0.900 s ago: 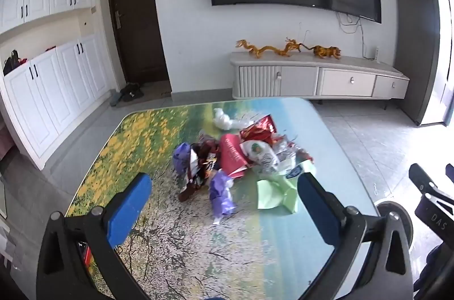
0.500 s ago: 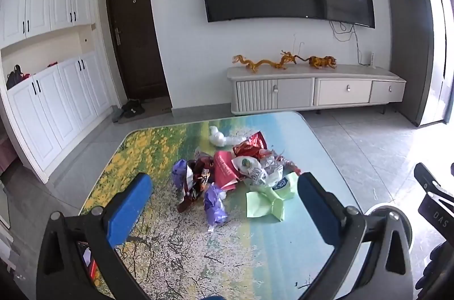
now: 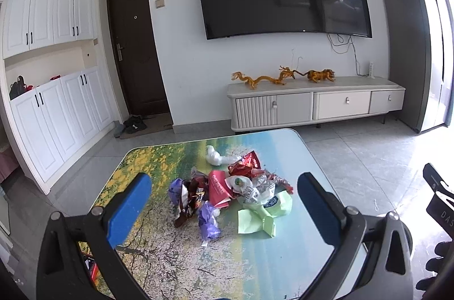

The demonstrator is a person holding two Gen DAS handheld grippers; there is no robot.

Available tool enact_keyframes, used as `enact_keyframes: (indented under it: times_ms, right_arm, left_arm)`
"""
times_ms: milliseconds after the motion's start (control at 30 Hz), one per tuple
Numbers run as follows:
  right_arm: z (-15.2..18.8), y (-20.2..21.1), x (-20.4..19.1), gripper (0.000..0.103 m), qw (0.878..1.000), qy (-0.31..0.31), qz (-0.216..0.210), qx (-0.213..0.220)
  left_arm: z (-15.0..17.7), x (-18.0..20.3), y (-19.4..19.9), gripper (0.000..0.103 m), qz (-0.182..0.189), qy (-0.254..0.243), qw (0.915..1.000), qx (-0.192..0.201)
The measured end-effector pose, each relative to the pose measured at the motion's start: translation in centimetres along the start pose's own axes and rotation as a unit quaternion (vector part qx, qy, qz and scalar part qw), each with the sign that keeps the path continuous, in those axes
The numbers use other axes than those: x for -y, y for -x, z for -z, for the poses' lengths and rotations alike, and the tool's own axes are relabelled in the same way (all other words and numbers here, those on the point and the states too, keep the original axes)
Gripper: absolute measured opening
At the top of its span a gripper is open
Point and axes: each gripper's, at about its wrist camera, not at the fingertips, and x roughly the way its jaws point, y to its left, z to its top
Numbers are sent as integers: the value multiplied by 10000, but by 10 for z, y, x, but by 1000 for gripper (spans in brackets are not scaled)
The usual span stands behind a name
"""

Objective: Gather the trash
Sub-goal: 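Move both tools over the pile of wrappers on the table, then grasp the purple bag with left tool while right tool grasps green wrapper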

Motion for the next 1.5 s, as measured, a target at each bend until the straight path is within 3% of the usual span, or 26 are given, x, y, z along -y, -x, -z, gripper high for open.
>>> enact_keyframes:
  times_ms: [333, 667, 800, 967, 1100, 1333, 1500]
  right_arm:
    - [0, 4, 10, 103, 9995, -143, -264, -91]
    - [-22, 4, 8, 102, 9957, -107, -880, -263]
    - [-27, -6, -9, 88, 9909, -25, -1275, -434]
    - [-21, -33, -42, 70, 9732, 88, -2087, -960]
    - [-8, -65, -74, 62, 9521, 277, -2641, -1517]
    - [24, -116, -124, 61, 9164, 457, -3274, -2256]
    - [42, -138, -147, 61, 9033, 529, -3481, -2449]
  left_arm:
    - [-1, -5, -9, 103, 200, -5, 9997, -118]
    - [-37, -91, -23, 103, 18, 184, 9998, -81]
    - [-33, -118, -36, 97, 128, 226, 9993, -273]
    - [9, -116, -71, 79, 677, 287, 9925, -975]
    - [52, -96, -110, 69, 1140, 448, 9788, -1640]
    - [85, -77, -160, 63, 1282, 571, 9669, -2131]
    - [96, -71, -179, 56, 1334, 627, 9605, -2359]
